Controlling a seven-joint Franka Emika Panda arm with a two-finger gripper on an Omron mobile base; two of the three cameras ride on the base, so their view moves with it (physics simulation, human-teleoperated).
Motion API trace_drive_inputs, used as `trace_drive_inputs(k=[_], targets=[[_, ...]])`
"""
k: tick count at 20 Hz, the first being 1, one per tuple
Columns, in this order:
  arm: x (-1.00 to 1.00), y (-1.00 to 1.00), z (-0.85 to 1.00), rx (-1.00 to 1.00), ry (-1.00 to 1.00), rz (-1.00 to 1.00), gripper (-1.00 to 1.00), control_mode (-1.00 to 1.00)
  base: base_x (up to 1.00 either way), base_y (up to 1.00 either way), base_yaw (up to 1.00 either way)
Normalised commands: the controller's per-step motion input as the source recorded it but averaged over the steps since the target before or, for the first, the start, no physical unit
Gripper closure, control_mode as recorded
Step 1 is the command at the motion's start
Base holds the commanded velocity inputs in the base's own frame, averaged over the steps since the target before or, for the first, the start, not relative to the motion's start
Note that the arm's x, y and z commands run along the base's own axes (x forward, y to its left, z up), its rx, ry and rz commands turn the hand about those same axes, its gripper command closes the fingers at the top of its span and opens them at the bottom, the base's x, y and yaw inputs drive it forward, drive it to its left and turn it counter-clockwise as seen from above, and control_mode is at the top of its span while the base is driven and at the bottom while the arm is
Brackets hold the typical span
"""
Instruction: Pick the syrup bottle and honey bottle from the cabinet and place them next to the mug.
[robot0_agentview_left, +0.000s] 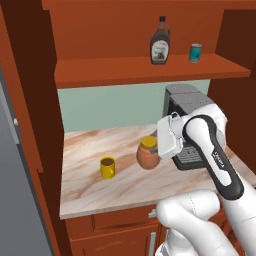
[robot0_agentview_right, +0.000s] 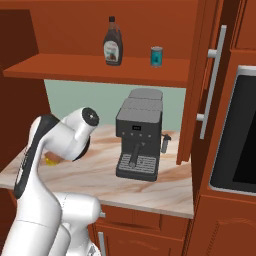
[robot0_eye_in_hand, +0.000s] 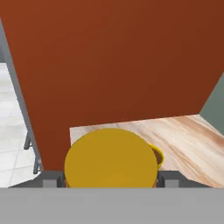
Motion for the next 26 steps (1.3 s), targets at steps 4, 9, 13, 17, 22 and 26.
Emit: trace_drive_inputs(k=[4, 9, 13, 17, 22, 26], targets=[[0.03, 0.01, -0.46, -0.02, -0.04, 0.14, 1.0, -1.0, 0.0, 0.0, 0.0], [0.34, 0.01, -0.09, -0.02, -0.03, 0.1, 1.0, -1.0, 0.0, 0.0, 0.0], [0.49, 0.0, 0.0, -0.02, -0.01, 0.05, 1.0, -1.0, 0.0, 0.0, 0.0], [0.56, 0.0, 0.0, -0.02, 0.0, 0.0, 1.0, -1.0, 0.0, 0.0, 0.0], [0.49, 0.05, 0.0, -0.03, 0.0, 0.0, 1.0, -1.0, 0.0, 0.0, 0.0], [0.41, 0.1, 0.0, -0.04, 0.0, 0.0, 1.0, -1.0, 0.0, 0.0, 0.0]])
